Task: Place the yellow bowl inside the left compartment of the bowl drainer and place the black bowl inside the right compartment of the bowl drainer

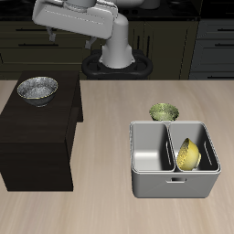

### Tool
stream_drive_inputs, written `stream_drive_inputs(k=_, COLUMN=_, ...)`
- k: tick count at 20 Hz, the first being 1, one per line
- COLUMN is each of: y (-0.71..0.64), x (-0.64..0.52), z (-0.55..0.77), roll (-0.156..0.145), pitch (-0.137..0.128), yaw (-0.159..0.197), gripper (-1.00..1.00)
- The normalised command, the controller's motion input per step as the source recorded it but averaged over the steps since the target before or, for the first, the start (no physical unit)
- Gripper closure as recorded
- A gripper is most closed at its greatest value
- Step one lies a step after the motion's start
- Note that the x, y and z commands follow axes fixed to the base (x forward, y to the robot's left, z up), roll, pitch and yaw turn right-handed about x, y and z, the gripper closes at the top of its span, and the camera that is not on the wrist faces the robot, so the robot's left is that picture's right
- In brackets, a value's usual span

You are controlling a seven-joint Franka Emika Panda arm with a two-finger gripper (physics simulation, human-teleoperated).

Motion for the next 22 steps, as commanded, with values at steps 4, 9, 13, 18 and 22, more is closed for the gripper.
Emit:
stream_drive_inputs(k=4, y=-0.35, x=0.10, z=0.03, roll=-0.021, pitch=-0.019, yaw=-0.002, gripper=-1.00)
stream_drive_inputs(k=9, y=-0.14, x=0.15, z=-0.05, roll=-0.015, pitch=0.016, yaw=-0.024, gripper=-1.00)
stream_drive_inputs(k=13, y=-0.04, x=0.14, z=-0.15, roll=-0.018, pitch=0.014, yaw=-0.013, gripper=-1.00)
stream_drive_inputs(k=18, y=0.05, x=0.08, z=-0.30, roll=0.012, pitch=0.027, yaw=0.007, gripper=-1.00)
stream_drive_inputs(k=22, y=0.08, x=-0.01, z=-0.29, roll=0.012, pitch=0.018, yaw=-0.005, gripper=-1.00)
